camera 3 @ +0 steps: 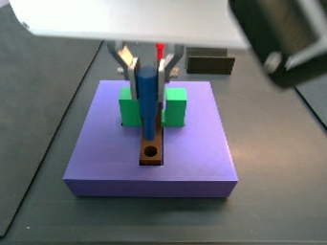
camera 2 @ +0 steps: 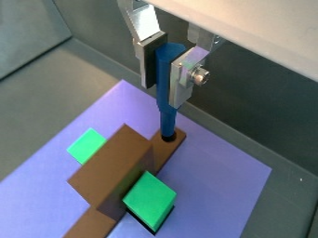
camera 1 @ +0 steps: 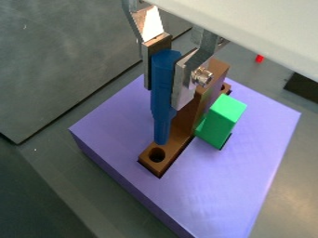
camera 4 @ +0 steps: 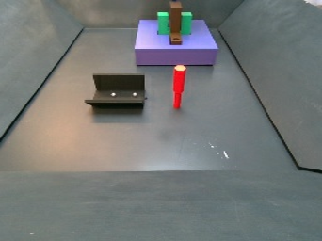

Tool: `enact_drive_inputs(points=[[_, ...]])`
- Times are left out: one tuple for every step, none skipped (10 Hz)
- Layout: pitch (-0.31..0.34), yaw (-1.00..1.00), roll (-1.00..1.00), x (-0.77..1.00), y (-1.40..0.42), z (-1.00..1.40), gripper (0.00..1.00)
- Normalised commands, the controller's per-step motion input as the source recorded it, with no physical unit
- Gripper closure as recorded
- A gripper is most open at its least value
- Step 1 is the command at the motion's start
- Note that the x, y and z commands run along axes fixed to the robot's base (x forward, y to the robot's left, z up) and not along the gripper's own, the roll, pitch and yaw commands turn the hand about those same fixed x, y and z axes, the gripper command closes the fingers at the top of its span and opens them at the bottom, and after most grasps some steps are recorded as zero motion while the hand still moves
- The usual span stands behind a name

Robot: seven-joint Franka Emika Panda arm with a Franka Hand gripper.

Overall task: Pick up the blue object. Move up. Move to above the board. Insert the blue object.
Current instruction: Insert the blue object.

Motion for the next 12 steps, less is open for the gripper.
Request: enact_drive_inputs(points=[[0.151,0.0,0.07,0.0,-0.05,-0.31,1.0],[0.136,0.0,0.04,0.0,-0.07,-0.34,1.0],[0.121,0.0,0.02,0.0,-0.1,-0.26,1.0],[0.061,0.0,0.01,0.0,-0.11,-0.13,1.0],[0.016,0.0,0.01,0.0,-0.11,-0.07,1.0],[0.004,-0.04,0.01,0.0,-0.08,0.0,1.0],[0.0,-0.05,0.01,0.0,-0.05,0.0,1.0],[0.0,-0.05,0.01,0.02,-0.03,0.0,1.0],[0.007,-0.03,0.01,0.04,-0.03,-0.01,1.0],[0.004,-0.02,0.01,0.08,-0.05,0.0,1.0],[0.007,-0.05,0.03,0.18,-0.13,0.0,1.0],[0.0,-0.1,0.0,0.33,-0.15,-0.04,1.0]])
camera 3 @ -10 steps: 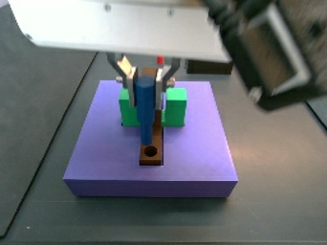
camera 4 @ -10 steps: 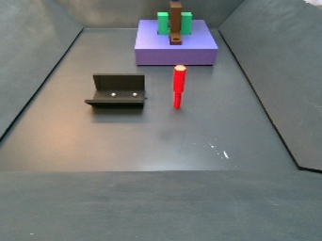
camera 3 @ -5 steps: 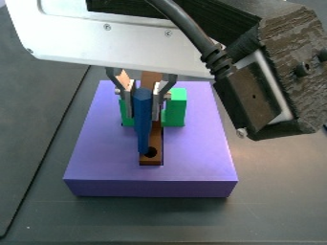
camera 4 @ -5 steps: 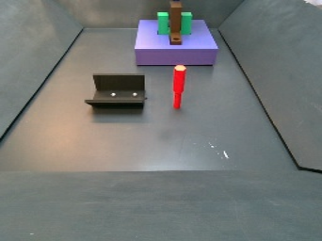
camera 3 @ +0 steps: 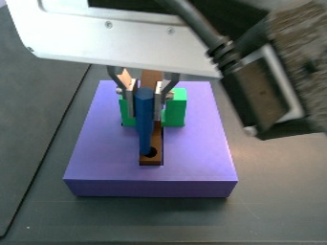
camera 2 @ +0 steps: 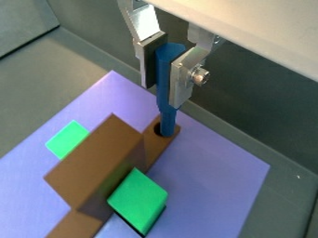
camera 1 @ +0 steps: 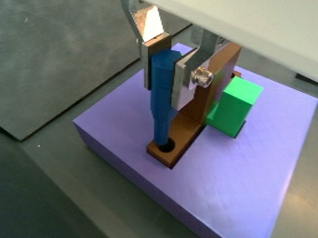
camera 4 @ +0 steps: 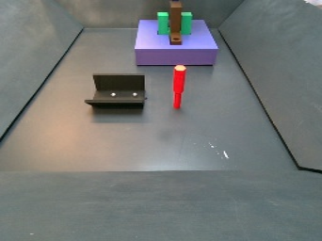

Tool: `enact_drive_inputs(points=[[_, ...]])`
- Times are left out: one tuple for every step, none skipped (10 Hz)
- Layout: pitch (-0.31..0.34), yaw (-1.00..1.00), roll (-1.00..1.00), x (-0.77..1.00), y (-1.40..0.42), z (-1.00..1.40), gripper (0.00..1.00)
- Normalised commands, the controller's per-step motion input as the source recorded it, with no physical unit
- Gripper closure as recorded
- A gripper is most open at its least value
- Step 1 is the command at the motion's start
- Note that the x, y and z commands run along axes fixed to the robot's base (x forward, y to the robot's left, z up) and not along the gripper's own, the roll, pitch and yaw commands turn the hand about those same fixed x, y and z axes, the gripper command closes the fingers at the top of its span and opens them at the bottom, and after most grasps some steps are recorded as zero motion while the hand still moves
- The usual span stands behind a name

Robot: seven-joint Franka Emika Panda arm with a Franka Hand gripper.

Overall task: Pick up the blue object. Move up. Move to above the board. Insert the blue object.
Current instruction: Insert the blue object.

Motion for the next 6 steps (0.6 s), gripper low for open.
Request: enact_drive_inputs(points=[[0.003,-0.11,0.0,0.37,-0.03,-0.09,1.0],[0.059,-0.08,0.02,0.11,0.05,-0.07,1.0],[0.059,-0.09,0.04,0.0,0.11,0.0,1.0],[0.049,-0.08,0.02,0.0,0.13,0.0,1.0],[0.043,-0.07,0.02,0.0,0.07,0.0,1.0],[0.019,-0.05,0.02,-0.05,0.0,0.0,1.0]])
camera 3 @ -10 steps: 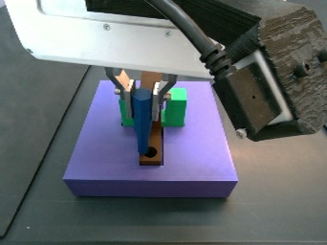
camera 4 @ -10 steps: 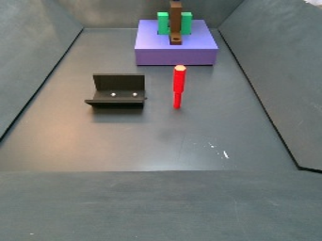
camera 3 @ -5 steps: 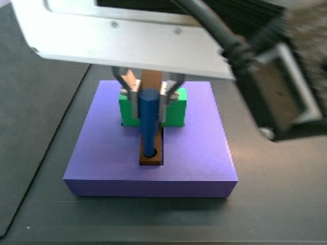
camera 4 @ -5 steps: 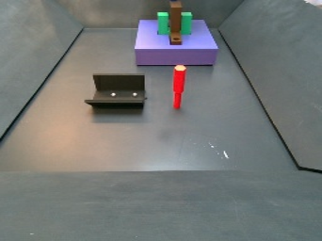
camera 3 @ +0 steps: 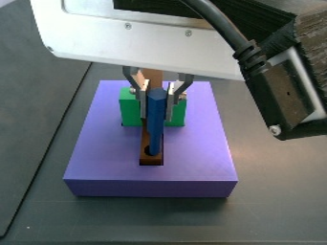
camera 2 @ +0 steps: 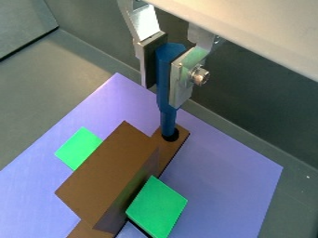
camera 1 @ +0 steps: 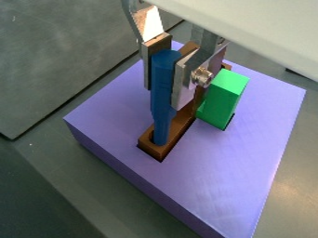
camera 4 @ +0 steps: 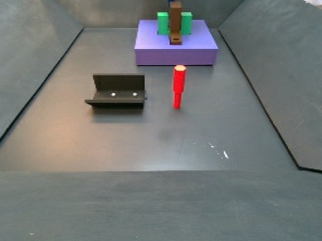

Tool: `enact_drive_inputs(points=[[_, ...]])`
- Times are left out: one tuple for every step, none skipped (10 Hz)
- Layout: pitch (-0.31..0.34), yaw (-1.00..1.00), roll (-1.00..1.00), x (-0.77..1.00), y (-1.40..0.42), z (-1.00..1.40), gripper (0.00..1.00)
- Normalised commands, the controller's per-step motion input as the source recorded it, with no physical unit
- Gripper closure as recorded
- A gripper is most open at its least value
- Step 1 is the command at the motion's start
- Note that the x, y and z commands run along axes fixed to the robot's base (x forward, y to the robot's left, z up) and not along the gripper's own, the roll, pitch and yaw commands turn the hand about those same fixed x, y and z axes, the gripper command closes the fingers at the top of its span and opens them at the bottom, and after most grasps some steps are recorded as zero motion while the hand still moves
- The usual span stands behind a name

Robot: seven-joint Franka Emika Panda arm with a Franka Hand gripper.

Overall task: Pick up the blue object. Move up. Move to above the board. Insert the blue object.
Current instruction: Insert the blue object.

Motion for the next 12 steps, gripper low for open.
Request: enact_drive_inputs(points=[[0.0,-0.04,0.01,-0.01,-0.01,0.0,1.0],[0.0,-0.05,0.03,0.0,-0.02,0.02,1.0],[0.0,-0.07,0.02,-0.01,0.0,0.03,1.0],[0.0,-0.07,0.01,-0.17,0.0,0.09,1.0],[-0.01,-0.07,0.0,-0.14,0.0,0.14,1.0],[-0.007,-0.07,0.0,-0.09,0.0,0.09,1.0],[-0.003,-0.07,0.02,-0.15,0.0,0.04,1.0],[0.0,-0.07,0.01,-0.07,0.0,0.0,1.0],[0.0,-0.08,0.03,0.09,-0.02,0.0,1.0],[0.001,-0.03,0.13,0.16,0.0,-0.07,1.0],[0.0,-0.03,0.11,0.13,0.0,-0.06,1.0],[0.001,0.0,0.07,0.0,0.01,-0.1,1.0]])
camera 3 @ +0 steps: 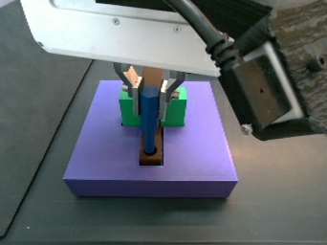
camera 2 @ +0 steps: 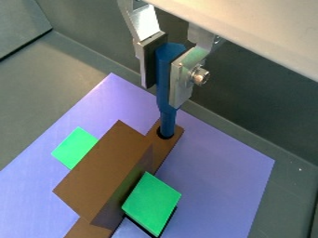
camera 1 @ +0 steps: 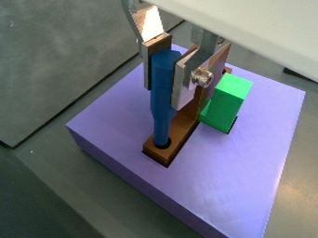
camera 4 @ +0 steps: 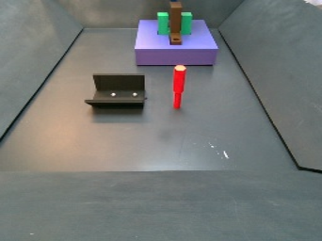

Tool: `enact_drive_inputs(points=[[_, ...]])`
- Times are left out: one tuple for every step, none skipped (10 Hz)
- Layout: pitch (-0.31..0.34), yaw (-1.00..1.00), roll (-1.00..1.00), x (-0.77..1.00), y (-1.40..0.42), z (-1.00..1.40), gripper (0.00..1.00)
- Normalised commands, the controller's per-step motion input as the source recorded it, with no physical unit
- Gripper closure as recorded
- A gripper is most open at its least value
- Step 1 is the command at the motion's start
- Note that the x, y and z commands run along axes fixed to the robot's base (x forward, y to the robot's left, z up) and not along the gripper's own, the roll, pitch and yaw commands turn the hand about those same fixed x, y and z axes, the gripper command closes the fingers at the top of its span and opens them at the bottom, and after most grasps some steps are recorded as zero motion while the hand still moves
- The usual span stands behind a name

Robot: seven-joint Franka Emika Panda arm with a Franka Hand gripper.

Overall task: Pick up the blue object. Move up. Move to above the board. Insert the blue object.
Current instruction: Insert the blue object.

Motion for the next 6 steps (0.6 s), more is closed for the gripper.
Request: enact_drive_inputs(points=[[0.0,0.0,0.07,0.0,0.0,-0.04,1.0],[0.0,0.0,0.02,0.0,0.0,-0.06,1.0],[0.0,0.0,0.0,0.0,0.0,-0.07,1.0],[0.0,-0.01,0.0,0.07,0.0,-0.07,1.0],[0.0,0.0,0.01,0.15,0.0,-0.11,1.0],[0.0,0.0,0.05,0.11,0.0,-0.15,1.0]])
